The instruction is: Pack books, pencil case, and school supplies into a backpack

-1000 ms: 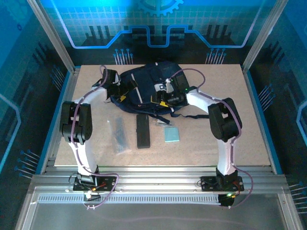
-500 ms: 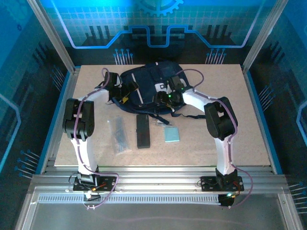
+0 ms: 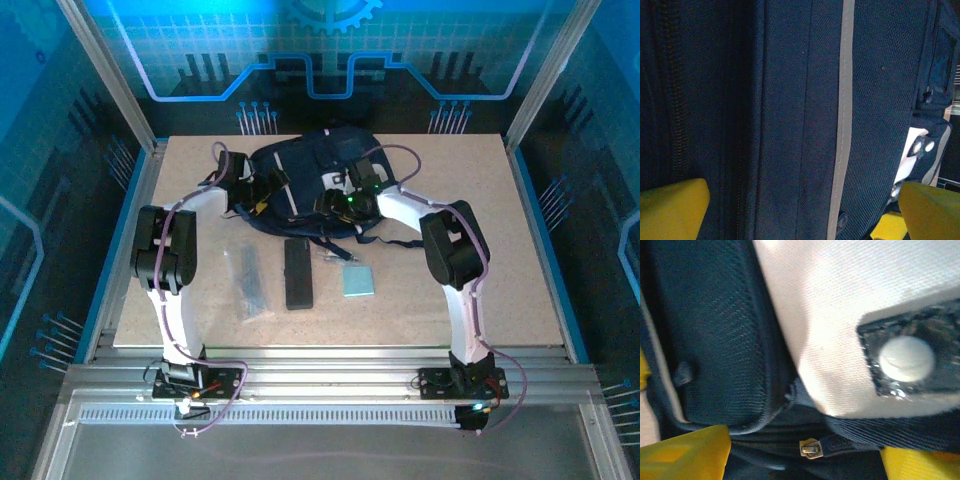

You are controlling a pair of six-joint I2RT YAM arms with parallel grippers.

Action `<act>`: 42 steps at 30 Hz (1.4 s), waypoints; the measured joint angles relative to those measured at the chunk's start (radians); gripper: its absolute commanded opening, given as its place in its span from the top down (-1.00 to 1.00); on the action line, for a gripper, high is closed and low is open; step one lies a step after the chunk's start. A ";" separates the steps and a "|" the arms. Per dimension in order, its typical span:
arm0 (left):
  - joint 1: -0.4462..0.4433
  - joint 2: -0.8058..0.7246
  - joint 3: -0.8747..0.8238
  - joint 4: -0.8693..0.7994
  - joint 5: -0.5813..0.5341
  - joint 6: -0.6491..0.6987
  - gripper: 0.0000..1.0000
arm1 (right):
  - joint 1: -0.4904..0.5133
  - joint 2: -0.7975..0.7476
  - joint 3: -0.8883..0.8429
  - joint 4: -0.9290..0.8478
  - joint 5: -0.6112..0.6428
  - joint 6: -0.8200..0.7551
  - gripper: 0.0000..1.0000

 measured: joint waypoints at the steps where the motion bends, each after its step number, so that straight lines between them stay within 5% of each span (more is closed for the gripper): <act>1: 0.000 0.000 -0.004 0.010 -0.011 0.000 -0.97 | -0.004 -0.002 -0.018 0.040 -0.035 0.016 -0.56; 17: -0.034 -0.009 -0.025 0.051 -0.037 -0.037 -0.98 | 0.040 -0.163 -0.113 0.284 -0.391 0.075 -0.54; 24: -0.049 -0.039 0.002 -0.067 -0.061 0.041 -0.93 | -0.055 -0.284 -0.186 0.043 -0.191 -0.056 -0.53; 32: -0.149 -0.144 0.051 -0.345 -0.147 0.267 -0.88 | -0.304 -0.360 -0.243 -0.142 0.036 -0.100 -0.52; 42: -0.359 -0.126 0.220 -0.519 -0.220 0.449 -0.68 | -0.362 -0.251 -0.312 -0.060 0.002 -0.008 -0.46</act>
